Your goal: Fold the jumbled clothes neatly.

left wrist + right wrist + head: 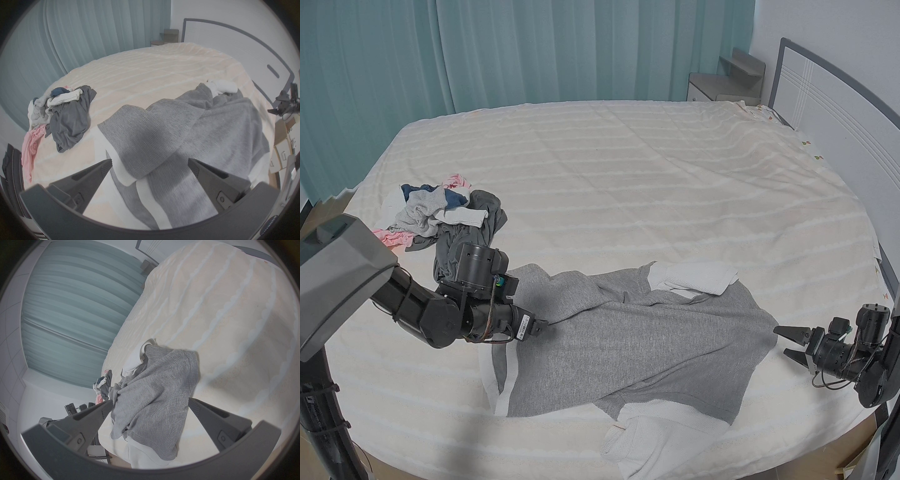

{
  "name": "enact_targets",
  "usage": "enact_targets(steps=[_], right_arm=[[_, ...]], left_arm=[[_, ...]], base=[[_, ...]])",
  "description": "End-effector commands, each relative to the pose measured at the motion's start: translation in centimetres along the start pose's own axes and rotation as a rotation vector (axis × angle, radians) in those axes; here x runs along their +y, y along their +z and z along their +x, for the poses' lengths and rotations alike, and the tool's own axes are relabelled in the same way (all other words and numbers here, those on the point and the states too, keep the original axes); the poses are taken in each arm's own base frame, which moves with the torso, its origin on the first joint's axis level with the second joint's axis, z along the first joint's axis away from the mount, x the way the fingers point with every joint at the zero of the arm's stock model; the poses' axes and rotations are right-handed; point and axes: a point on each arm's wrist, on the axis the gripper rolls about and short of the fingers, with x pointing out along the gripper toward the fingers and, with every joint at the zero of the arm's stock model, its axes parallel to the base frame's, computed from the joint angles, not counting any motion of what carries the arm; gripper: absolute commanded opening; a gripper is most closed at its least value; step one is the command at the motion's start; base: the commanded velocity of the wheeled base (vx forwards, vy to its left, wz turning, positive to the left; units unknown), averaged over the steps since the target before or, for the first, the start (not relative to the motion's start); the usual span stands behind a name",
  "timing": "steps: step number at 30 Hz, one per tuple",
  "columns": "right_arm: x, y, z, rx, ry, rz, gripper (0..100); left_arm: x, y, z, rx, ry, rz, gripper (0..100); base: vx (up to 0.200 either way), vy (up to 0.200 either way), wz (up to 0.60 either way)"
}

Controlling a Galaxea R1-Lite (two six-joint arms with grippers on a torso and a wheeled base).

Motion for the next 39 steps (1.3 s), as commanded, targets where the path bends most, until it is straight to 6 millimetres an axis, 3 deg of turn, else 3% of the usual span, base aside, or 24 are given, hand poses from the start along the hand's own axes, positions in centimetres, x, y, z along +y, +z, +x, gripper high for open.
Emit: enact_targets(steps=[1,21,30,35,39], right_arm=[[0.0,0.0,0.0,0.001,-0.001,0.001,100],[-0.1,-0.1,0.0,0.008,-0.003,0.007,100],[-0.1,-0.3,-0.1,0.012,-0.005,0.009,100],[-0.1,-0.3,-0.1,0.011,-0.004,0.008,100],[-0.1,-0.3,-0.1,0.012,-0.005,0.01,100]], left_arm=[[-0.9,-1.0,2.5,0.0,0.023,0.015,100],[-1.5,-1.6,3.0,0.012,0.024,0.023,100],[-0.6,-0.6,5.3,-0.003,0.181,0.004,100],[0.3,1.3,6.8,-0.065,0.282,-0.038,100],[2.0,4.7,8.0,-0.184,0.425,-0.148,100]], base=[[0.0,0.0,0.0],[0.0,0.0,0.0],[0.0,0.0,0.0],[0.0,0.0,0.0],[0.0,0.0,0.0]])
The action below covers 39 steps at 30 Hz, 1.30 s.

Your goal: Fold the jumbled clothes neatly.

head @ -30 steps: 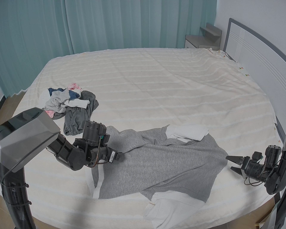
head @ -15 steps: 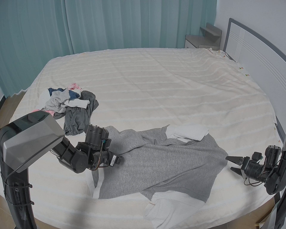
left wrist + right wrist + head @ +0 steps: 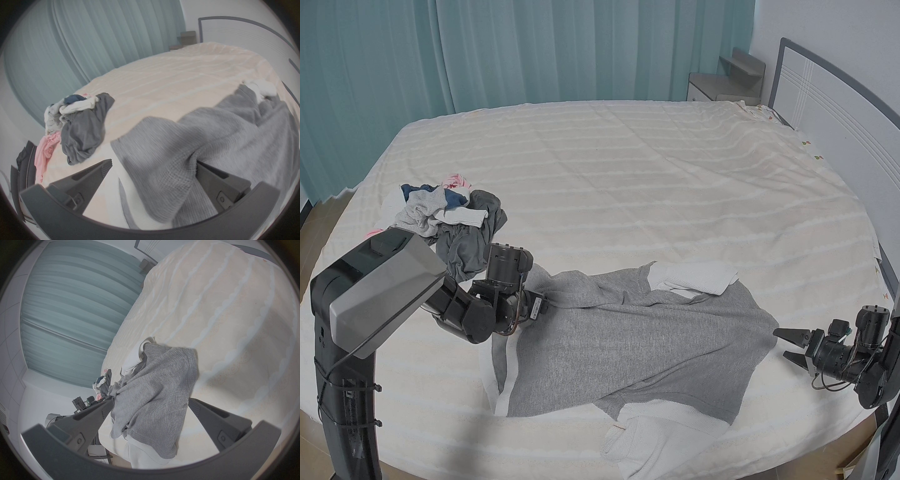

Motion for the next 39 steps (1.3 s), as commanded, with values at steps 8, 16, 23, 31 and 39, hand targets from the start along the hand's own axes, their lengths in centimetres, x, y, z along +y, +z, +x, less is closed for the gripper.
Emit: enact_targets(steps=[8,16,23,31,39], right_arm=[[0.0,-0.4,-0.2,0.027,0.013,0.01,100],[-0.1,-0.4,-0.2,0.029,0.011,0.012,100],[-0.1,-0.4,-0.2,0.031,0.01,0.014,100],[-0.2,-0.6,-0.2,0.034,0.007,0.017,100],[-0.2,-0.6,-0.2,0.035,0.006,0.018,100]], left_arm=[[5.8,8.6,5.0,-0.293,0.356,-0.301,100],[8.9,11.2,5.4,-0.396,0.45,-0.397,100],[8.3,10.3,6.7,-0.38,0.446,-0.392,100],[9.4,11.1,3.9,-0.376,0.428,-0.443,100],[9.0,4.3,-6.9,-0.135,0.078,-0.464,100]], base=[[0.0,0.0,0.0],[0.0,0.0,0.0],[0.0,0.0,0.0],[0.0,0.0,0.0],[0.0,0.0,0.0]])
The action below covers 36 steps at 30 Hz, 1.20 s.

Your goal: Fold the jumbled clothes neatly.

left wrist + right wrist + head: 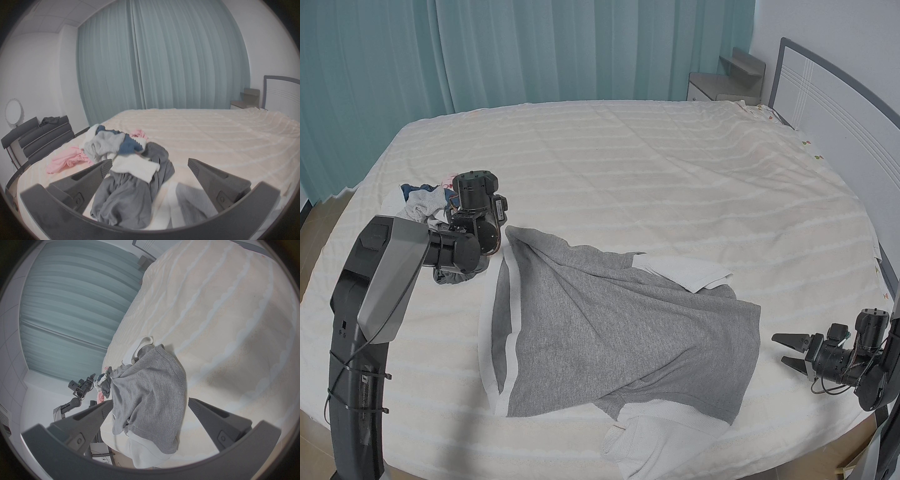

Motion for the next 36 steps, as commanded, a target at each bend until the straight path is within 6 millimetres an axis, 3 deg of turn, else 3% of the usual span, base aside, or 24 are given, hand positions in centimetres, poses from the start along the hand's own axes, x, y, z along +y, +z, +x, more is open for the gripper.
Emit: enact_targets(steps=[1,7,10,15,26,36], right_arm=[[0.0,0.0,0.0,0.002,-0.001,0.002,100],[0.0,0.0,0.0,0.001,-0.002,0.002,100],[0.0,0.0,-0.1,0.001,0.0,0.001,100],[0.1,-0.3,-0.2,0.009,-0.001,0.005,100],[0.2,-0.6,-0.2,0.033,0.015,0.002,100],[0.3,-0.8,-0.1,0.043,0.017,-0.002,100]], left_arm=[[6.2,-0.3,-11.9,0.263,-0.208,-0.046,100],[9.6,-1.7,-19.3,0.43,-0.346,-0.208,100],[11.2,-3.3,-23.4,0.531,-0.427,-0.231,100],[12.0,-6.3,-27.3,0.674,-0.476,-0.257,100],[14.6,-10.7,-30.6,0.883,-0.571,-0.263,100],[13.1,-13.0,-28.7,0.904,-0.552,-0.258,100]], base=[[0.0,0.0,0.0],[0.0,0.0,0.0],[0.0,0.0,0.0],[0.0,0.0,0.0],[0.0,0.0,0.0],[0.0,0.0,0.0]])
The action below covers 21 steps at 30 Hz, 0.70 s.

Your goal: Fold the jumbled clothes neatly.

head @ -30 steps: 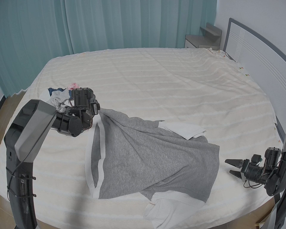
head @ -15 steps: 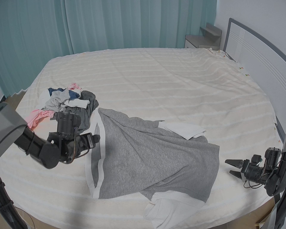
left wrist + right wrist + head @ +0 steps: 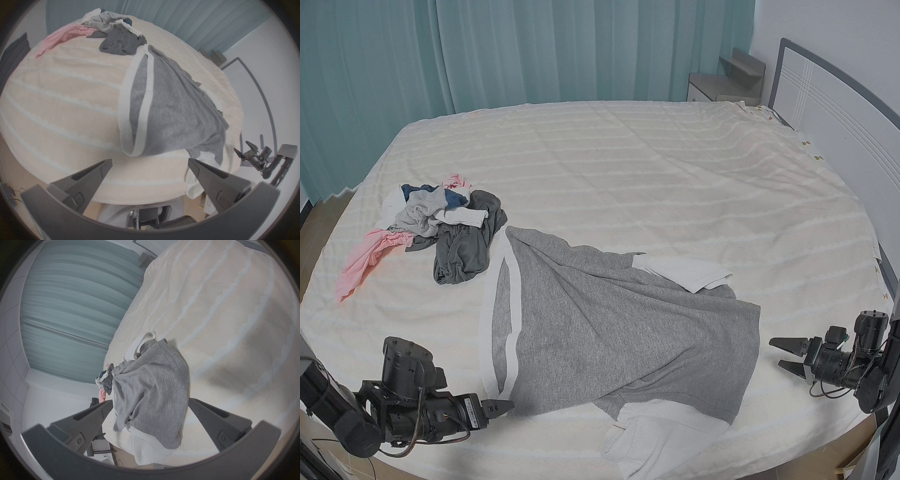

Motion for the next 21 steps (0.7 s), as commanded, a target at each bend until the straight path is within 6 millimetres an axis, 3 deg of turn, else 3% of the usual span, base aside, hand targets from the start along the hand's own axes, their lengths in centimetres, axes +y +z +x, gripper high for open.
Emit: enact_targets(steps=[1,8,17,21], right_arm=[[0.1,-0.2,0.0,0.008,0.002,-0.001,100],[0.1,-0.2,0.0,0.007,0.002,-0.002,100],[0.1,-0.2,0.0,0.01,0.002,0.0,100],[0.1,-0.2,0.0,0.011,0.001,0.002,100]], left_arm=[[0.3,-0.4,1.9,0.014,-0.017,-0.016,100],[1.6,2.6,4.4,-0.185,-0.056,-0.071,100],[2.3,3.6,7.0,-0.231,-0.063,-0.083,100],[1.9,5.4,9.1,-0.301,-0.112,-0.077,100]], base=[[0.0,0.0,0.0],[0.0,0.0,0.0],[0.0,0.0,0.0],[0.0,0.0,0.0]])
